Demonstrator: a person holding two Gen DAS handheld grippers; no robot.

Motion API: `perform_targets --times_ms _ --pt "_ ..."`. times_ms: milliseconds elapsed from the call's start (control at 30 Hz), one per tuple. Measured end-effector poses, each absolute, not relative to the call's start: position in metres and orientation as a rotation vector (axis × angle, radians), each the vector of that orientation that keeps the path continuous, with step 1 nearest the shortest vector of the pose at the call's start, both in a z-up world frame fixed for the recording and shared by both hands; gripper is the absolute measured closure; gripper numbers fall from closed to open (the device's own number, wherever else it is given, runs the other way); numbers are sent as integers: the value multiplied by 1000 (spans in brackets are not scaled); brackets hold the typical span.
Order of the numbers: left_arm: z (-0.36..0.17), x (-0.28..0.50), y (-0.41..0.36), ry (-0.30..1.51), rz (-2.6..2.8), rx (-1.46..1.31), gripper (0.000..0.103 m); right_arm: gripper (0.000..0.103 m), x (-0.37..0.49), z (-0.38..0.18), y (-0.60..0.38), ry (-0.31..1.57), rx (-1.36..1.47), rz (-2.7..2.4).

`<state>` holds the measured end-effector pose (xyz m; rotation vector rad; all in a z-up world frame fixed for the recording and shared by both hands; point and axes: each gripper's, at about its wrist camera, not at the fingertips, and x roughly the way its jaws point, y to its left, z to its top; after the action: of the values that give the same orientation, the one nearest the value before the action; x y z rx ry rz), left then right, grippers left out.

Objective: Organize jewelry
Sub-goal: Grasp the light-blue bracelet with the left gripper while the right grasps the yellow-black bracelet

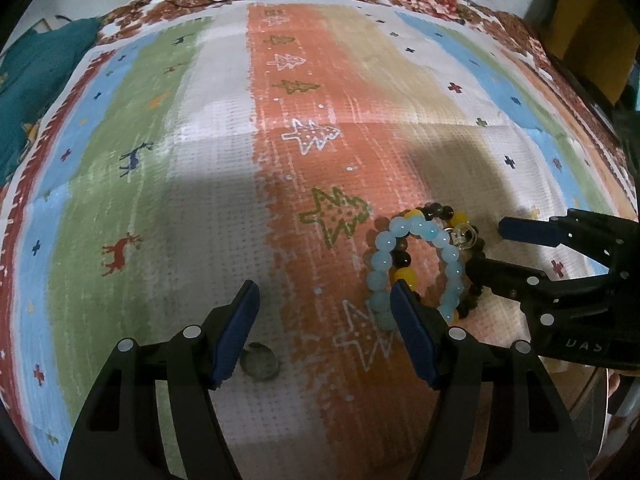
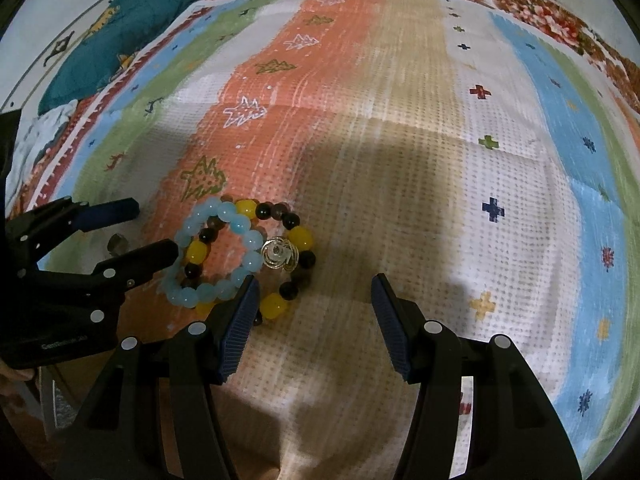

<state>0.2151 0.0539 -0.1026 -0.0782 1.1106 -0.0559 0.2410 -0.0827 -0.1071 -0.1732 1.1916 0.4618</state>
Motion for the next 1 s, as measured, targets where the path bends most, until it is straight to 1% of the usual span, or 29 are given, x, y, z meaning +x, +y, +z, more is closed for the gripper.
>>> perform_targets --times_ms 200,267,300,367,400,433,467,500,533,600,633,833,1000 --pt "-105 215 50 1113 -64 -49 34 45 239 -109 -81 1184 -191 462" --pt "-106 215 50 1117 -64 -46 36 45 238 -109 -80 1180 -203 460" --pt "-106 215 50 1123 -58 -41 39 46 238 -110 -80 1178 -207 460" --pt "-107 215 50 1129 -40 -28 49 61 238 -110 -79 1179 -221 453" --pt "-107 214 51 1131 -31 -20 59 66 238 -110 -80 1179 -225 449" --pt "-107 215 52 1133 -29 -19 68 74 238 -110 -80 1181 -226 448" --pt "-107 215 53 1135 -28 -19 73 80 239 -110 -81 1186 -223 451" --pt "-107 215 54 1140 -25 -20 85 82 239 -111 -81 1187 -224 454" --pt "-107 215 55 1142 -21 -22 92 86 238 -111 -81 1187 -225 458" --pt "-107 214 57 1142 -26 -36 92 87 237 -111 -80 1184 -235 462" --pt "-107 214 58 1141 -28 -40 92 90 237 -111 -79 1185 -239 465" --pt "-103 212 60 1128 -33 -52 92 90 235 -107 -82 1184 -227 474" --pt "-91 206 60 1102 -37 -61 92 91 231 -92 -86 1158 -220 480"
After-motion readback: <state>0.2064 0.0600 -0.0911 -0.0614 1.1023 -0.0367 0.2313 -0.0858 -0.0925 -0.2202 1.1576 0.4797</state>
